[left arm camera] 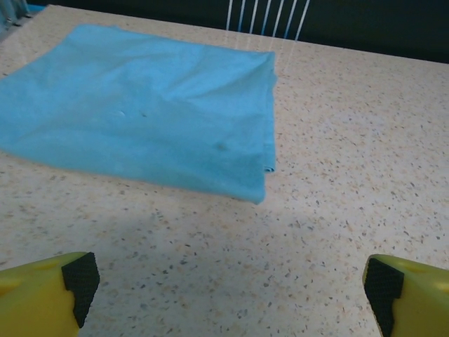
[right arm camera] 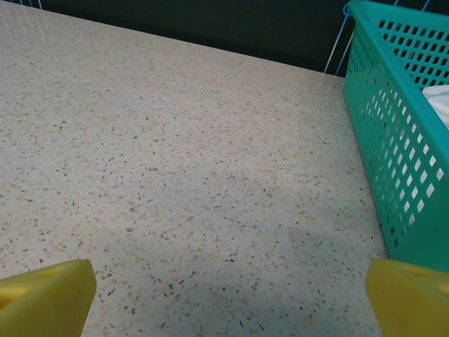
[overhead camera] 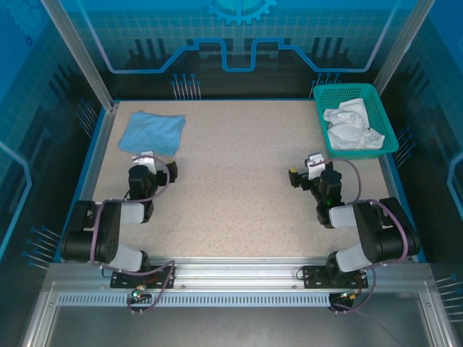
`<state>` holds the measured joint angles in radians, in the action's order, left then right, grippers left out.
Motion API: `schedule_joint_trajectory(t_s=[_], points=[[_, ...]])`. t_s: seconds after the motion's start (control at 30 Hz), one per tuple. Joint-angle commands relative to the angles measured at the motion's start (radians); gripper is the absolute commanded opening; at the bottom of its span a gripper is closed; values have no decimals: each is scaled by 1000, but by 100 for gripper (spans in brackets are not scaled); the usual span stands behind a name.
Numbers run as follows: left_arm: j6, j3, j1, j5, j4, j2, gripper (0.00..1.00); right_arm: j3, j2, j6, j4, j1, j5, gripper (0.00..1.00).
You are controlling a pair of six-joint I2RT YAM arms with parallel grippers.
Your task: Fold and stack the t-shirts
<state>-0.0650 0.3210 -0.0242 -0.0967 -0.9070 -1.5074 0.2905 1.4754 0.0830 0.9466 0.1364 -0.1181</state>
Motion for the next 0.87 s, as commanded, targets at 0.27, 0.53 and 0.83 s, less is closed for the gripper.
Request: schedule_joint_trajectory(t_s=[0.27, 0.53, 0.83], points=[[54, 64, 21, 14, 6, -37, 99, 141, 28, -71, -194, -78, 74, 100], [55, 64, 23, 17, 5, -38, 99, 142, 28, -71, -195, -80, 79, 100], [61, 67, 24, 29, 12, -40, 99, 142, 28, -72, -195, -80, 79, 100]])
